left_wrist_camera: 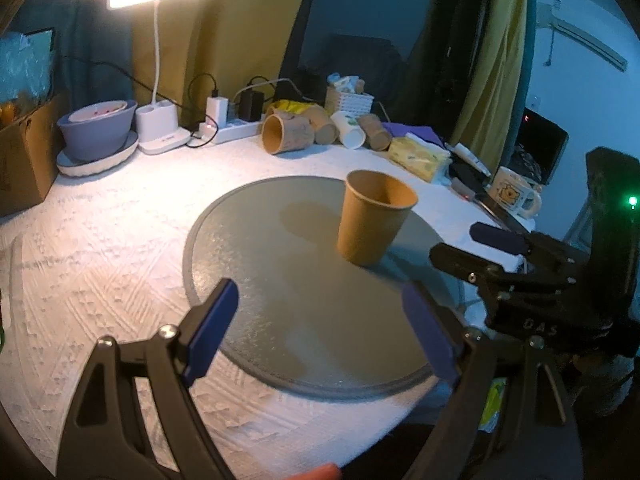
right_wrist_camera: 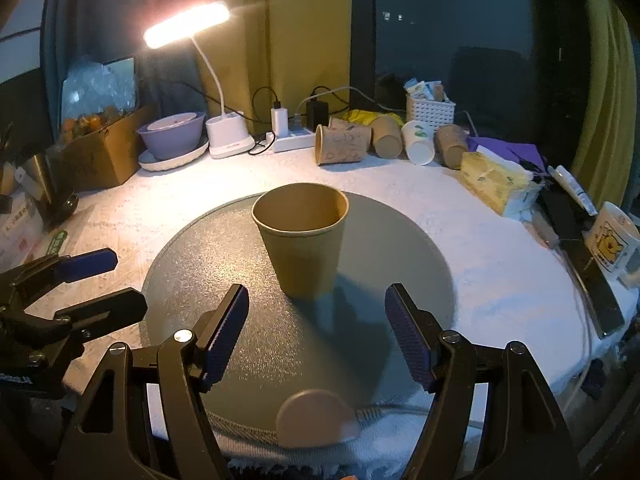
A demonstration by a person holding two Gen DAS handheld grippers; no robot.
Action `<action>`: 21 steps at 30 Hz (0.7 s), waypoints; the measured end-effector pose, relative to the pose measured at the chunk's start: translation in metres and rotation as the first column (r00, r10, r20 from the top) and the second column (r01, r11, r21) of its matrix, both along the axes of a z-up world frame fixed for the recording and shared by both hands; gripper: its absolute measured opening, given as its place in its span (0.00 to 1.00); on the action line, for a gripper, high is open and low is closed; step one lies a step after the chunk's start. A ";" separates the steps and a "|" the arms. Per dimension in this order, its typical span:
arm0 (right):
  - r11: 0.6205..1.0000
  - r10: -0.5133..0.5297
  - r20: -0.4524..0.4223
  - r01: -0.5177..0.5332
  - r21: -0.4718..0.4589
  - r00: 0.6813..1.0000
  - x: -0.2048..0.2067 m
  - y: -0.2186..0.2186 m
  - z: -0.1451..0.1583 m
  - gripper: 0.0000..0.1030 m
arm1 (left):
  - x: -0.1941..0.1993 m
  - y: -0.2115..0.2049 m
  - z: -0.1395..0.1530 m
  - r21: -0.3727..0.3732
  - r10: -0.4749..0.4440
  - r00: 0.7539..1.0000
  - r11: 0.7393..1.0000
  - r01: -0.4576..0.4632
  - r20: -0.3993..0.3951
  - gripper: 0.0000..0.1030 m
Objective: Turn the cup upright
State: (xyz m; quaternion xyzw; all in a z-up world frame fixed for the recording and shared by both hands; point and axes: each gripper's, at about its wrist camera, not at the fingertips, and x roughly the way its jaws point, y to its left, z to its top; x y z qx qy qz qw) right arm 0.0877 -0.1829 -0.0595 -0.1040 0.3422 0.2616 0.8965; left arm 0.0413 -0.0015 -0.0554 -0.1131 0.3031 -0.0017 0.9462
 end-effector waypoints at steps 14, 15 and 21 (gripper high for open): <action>0.999 -0.023 0.059 0.021 0.041 0.998 -0.011 -0.019 0.030 0.72 | -0.007 -0.013 0.031 0.063 -0.016 0.997 0.998 0.011 0.072 0.86; 0.999 -0.024 0.064 0.021 0.046 0.998 -0.012 -0.020 0.033 0.72 | -0.008 -0.013 0.034 0.068 -0.015 0.997 0.998 0.010 0.078 0.88; 0.996 -0.025 0.095 0.017 0.088 0.995 -0.022 -0.027 0.049 0.72 | -0.012 -0.022 0.051 0.097 -0.030 0.991 0.995 0.017 0.127 0.91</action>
